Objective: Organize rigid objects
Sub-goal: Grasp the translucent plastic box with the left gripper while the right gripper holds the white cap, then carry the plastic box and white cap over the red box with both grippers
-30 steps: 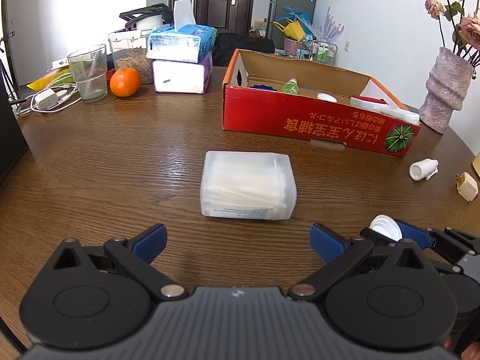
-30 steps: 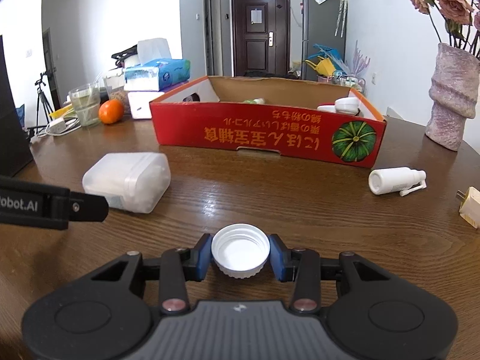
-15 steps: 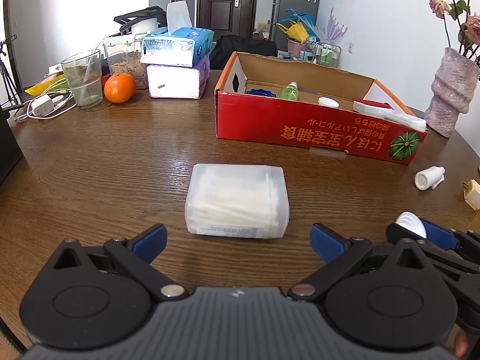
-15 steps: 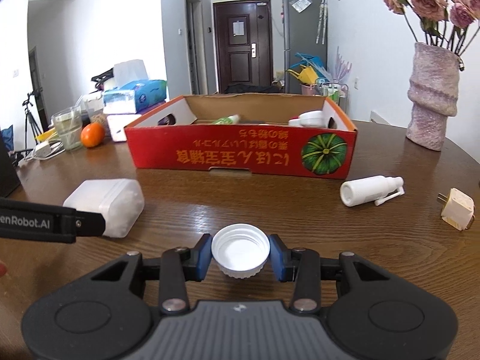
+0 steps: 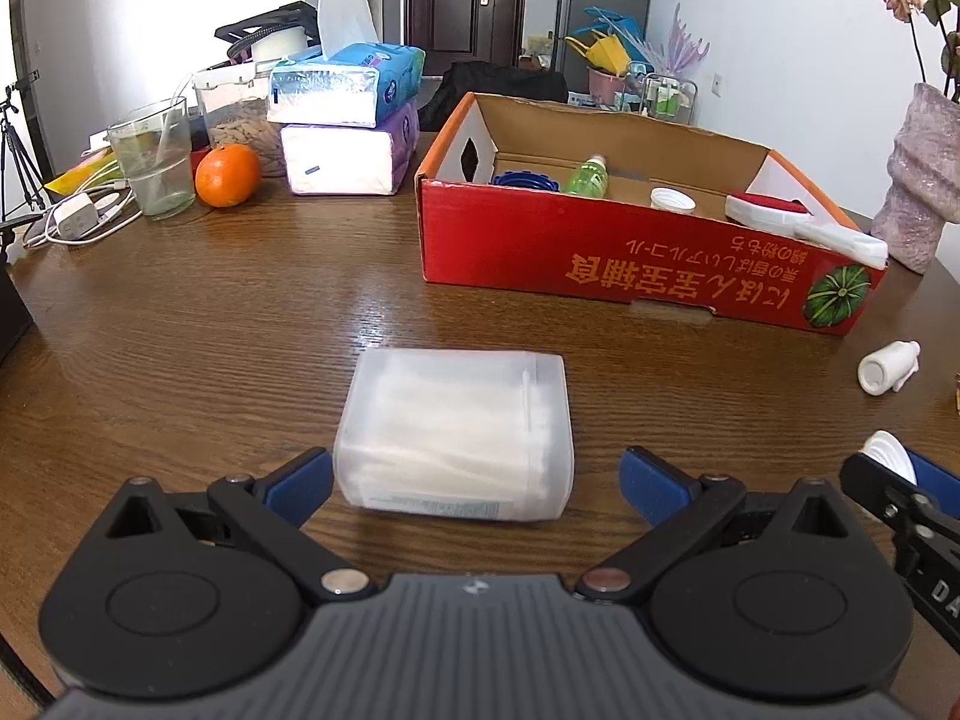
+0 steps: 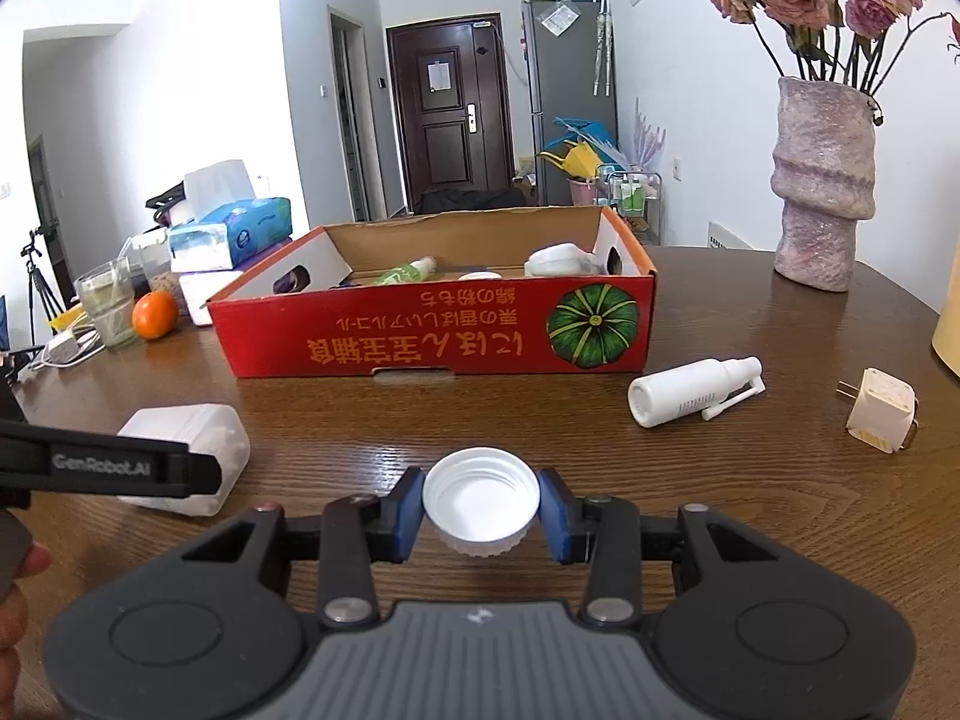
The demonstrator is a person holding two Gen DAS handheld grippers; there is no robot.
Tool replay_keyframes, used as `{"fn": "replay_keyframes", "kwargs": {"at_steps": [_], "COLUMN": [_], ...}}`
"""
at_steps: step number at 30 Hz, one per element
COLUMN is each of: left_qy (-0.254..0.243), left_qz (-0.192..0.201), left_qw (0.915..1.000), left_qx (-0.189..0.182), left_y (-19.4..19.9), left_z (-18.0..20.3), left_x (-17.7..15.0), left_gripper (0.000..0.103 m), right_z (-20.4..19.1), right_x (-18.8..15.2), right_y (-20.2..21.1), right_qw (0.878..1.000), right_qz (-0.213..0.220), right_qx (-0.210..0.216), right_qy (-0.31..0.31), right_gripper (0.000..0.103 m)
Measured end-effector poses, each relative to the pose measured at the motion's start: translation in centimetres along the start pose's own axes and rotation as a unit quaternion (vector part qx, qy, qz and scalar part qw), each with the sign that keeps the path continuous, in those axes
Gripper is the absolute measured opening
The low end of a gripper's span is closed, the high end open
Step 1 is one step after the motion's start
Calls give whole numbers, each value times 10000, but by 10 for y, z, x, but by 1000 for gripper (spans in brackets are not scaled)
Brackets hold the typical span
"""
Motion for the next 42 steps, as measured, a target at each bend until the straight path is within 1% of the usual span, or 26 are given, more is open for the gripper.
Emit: {"fn": "replay_keyframes", "kwargs": {"at_steps": [9,11,12,14,15,16,21,29,42], "left_qy": [90,60,42,-13,-42,-66,-90,-178,-249], "left_qz": [35,31,23,25,32,27,86,130,441], "left_qw": [9999,9999,9999,9998,9998,9997,9998,9996,9987], "left_qx": [84,86,97,172,202,215,166,201,99], "left_y": [-16,-18,-18,-19,-19,-20,-19,-16,3], "left_z": [-6,-6,-6,-5,-6,-6,-6,-4,3], "left_x": [4,4,4,3,2,2,0,-2,2], "left_gripper": [102,100,96,91,86,83,83,83,83], "right_z": [1,1,1,1,1,1,0,0,1], "right_x": [0,-1,-1,-1,-2,-1,-2,-1,1], "right_y": [0,-1,-1,-1,-1,-1,0,2,7], "right_qw": [10000,10000,10000,10000,10000,10000,10000,10000,9999], "right_qz": [1,-2,-1,0,1,2,23,55,149], "right_qx": [-11,-17,-19,-26,-29,-31,-37,-27,6], "right_qy": [-22,-3,4,7,5,4,4,3,-48], "right_gripper": [40,40,40,40,40,40,40,40,40]}}
Point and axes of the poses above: each gripper's, at about its wrist camera, not at the fingertips, and y roughly against the way its jaws point, z to its right, x to its top, the point moved 4 cm from there along -y, roughly the way its jaws point, and after that the axes turned 13 degrees about -x, right-handed, at the moved point
